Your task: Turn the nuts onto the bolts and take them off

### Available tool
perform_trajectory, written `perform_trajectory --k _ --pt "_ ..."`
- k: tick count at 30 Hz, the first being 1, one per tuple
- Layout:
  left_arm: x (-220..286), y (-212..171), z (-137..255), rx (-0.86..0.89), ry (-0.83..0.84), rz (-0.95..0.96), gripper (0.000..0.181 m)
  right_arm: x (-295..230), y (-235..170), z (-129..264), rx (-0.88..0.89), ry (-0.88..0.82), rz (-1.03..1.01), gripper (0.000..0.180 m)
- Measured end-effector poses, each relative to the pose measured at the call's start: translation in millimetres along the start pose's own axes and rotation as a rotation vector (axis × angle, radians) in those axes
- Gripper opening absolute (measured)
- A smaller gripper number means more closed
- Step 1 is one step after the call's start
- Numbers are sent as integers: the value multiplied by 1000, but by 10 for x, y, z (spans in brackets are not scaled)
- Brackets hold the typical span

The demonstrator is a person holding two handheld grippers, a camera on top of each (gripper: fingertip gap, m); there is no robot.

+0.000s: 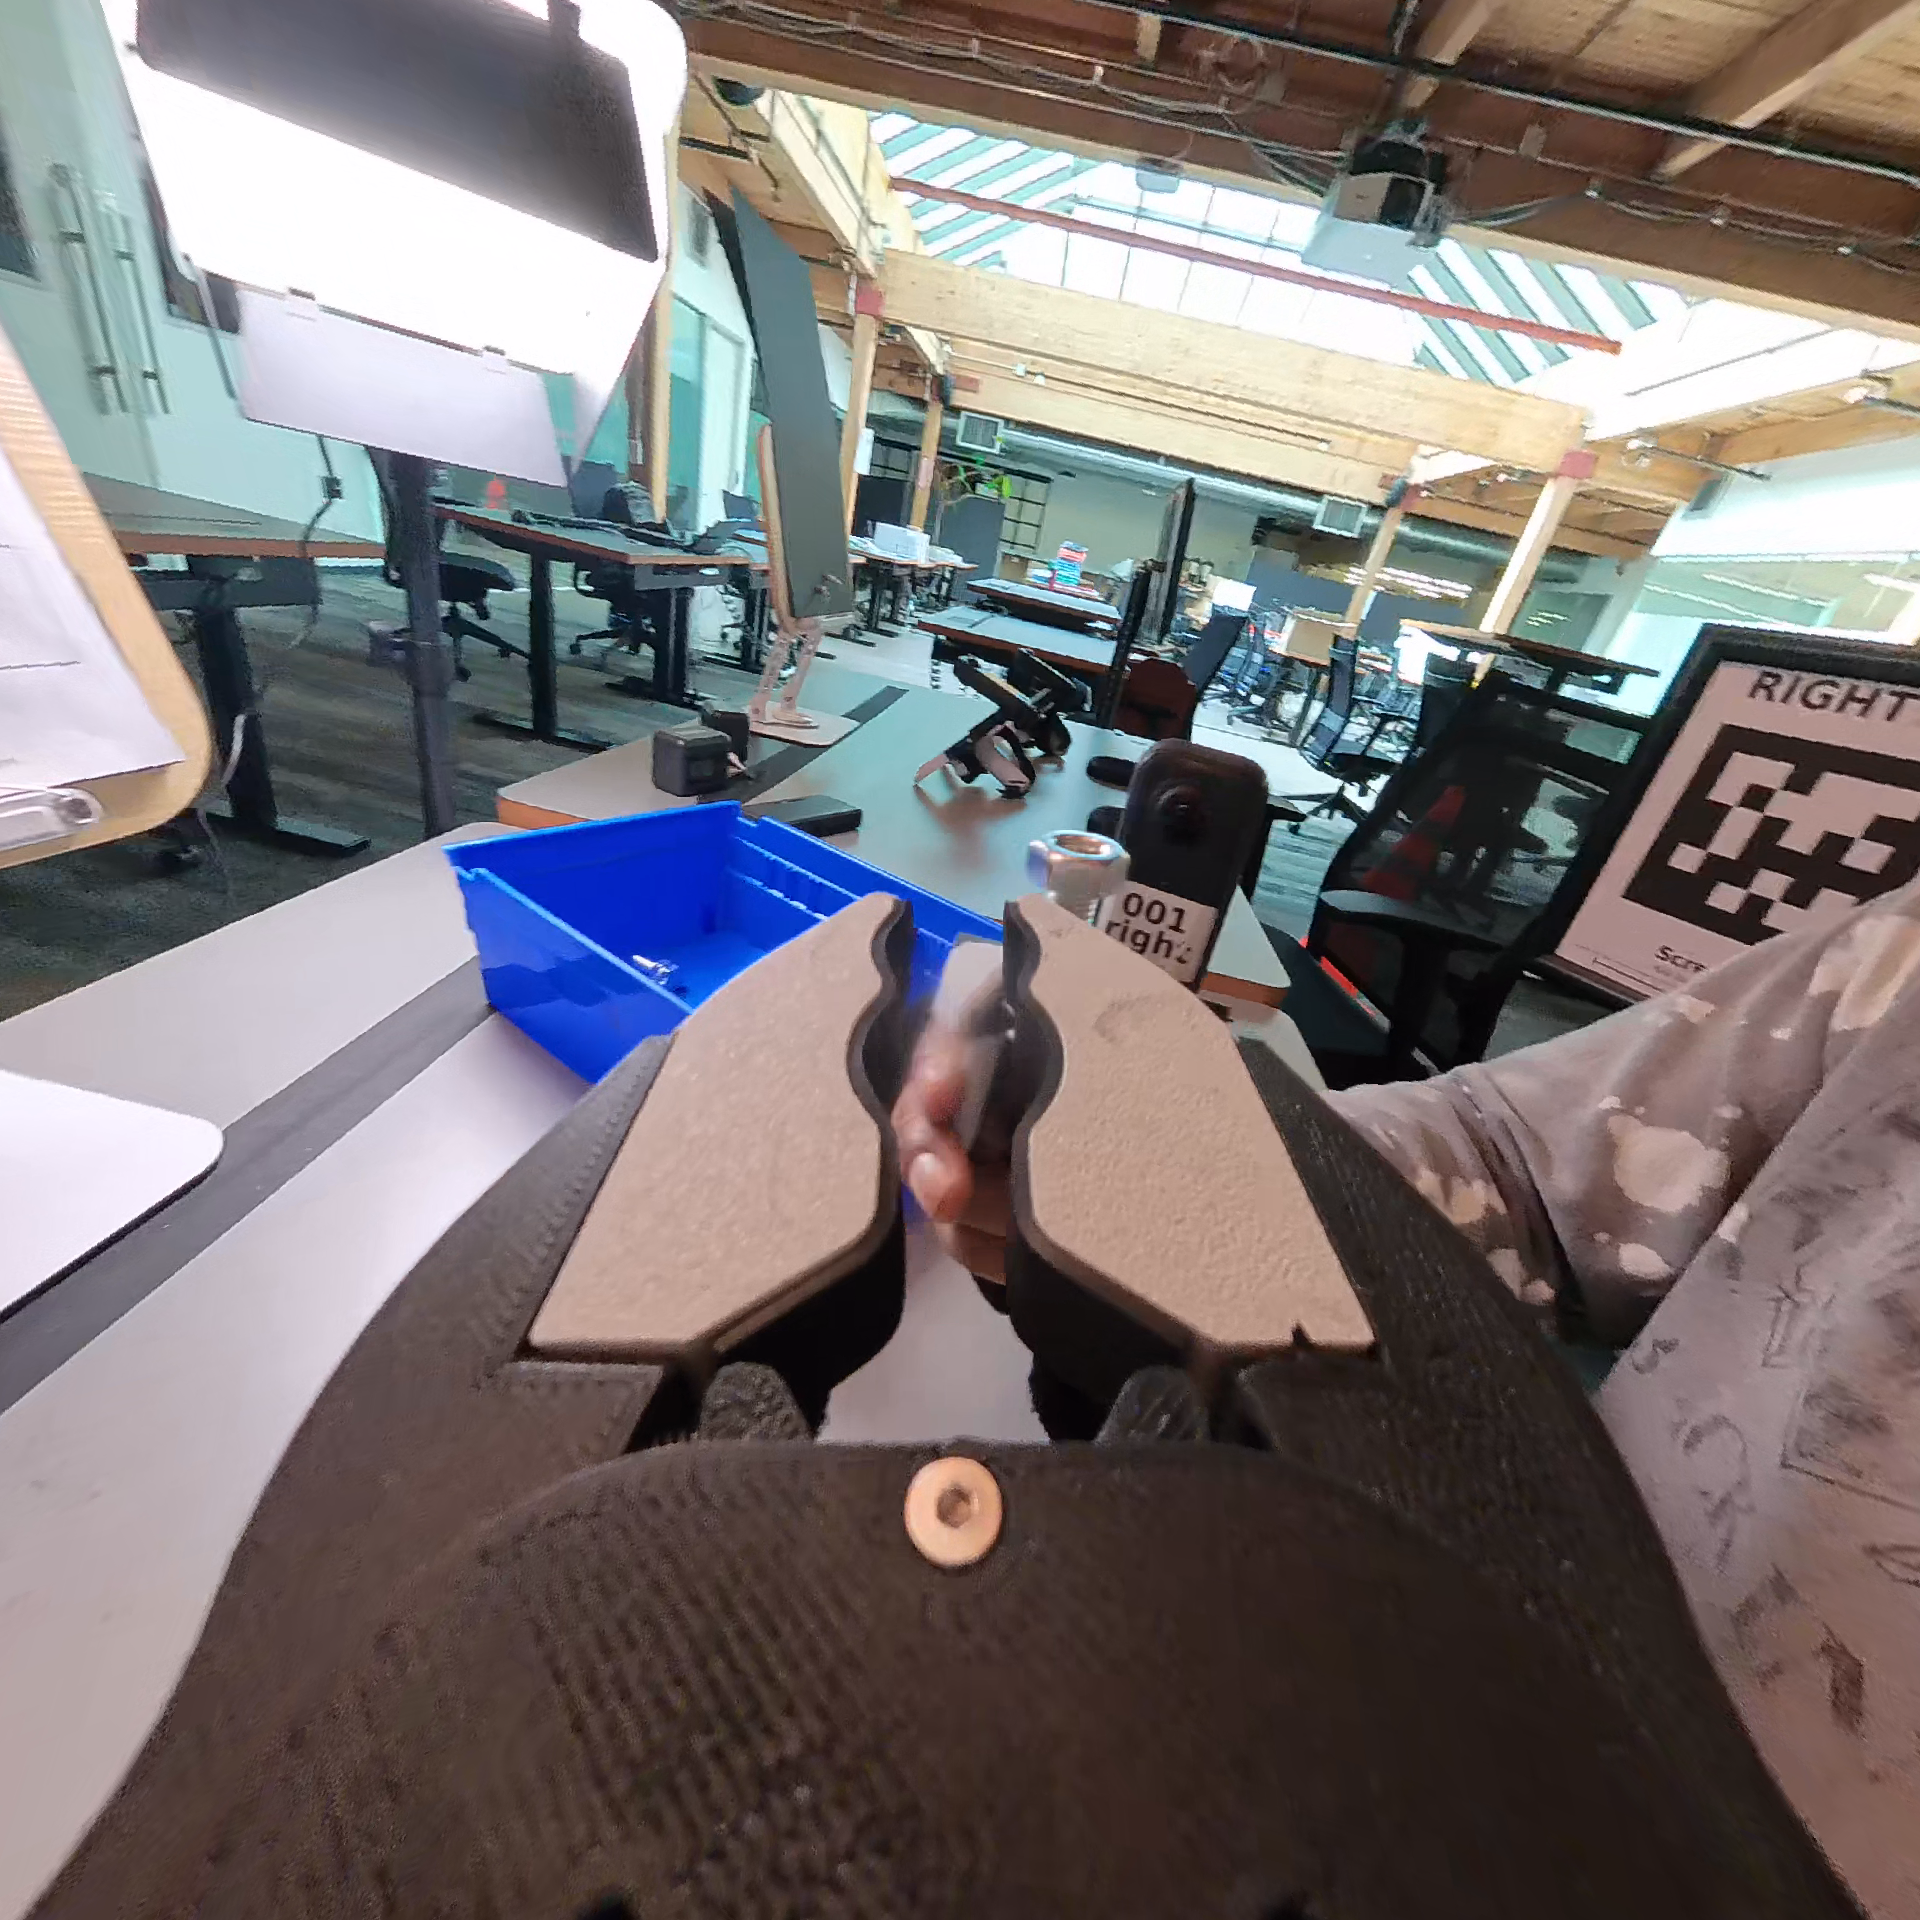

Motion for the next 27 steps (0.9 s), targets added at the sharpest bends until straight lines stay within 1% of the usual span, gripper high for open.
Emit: perform_trajectory --k 3,10,13,16,19,21,24,27 --pt "-34 14 54 14 -6 19 18 -21 24 -8 9 10 -4 18" --pt "116 129 82 38 -77 -11 26 45 19 -147 -22 -21 6 18" --pt "114 199 106 58 -73 -15 23 33 80 -261 -7 -9 22 18" --pt "22 284 179 91 -19 -14 16 -22 210 -371 40 36 28 18" --pt "49 393 283 134 -48 7 17 -50 307 -459 71 58 31 18" --pt "109 425 316 141 -66 -11 19 -41 299 -491 66 49 33 18" --pt "210 390 264 119 -95 -29 25 -33 206 -501 37 22 39 18" --pt "204 359 218 113 -83 -38 22 -61 152 -492 23 27 32 18"
Point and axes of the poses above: each gripper's, where its closed fingertips meet, z back along the fingers, y out of its top, x = y × z across the jaws, the point moved 2 cm from there along z, back along the fingers, and after that the axes turned 5 degrees about z, right-handed, at the moved point
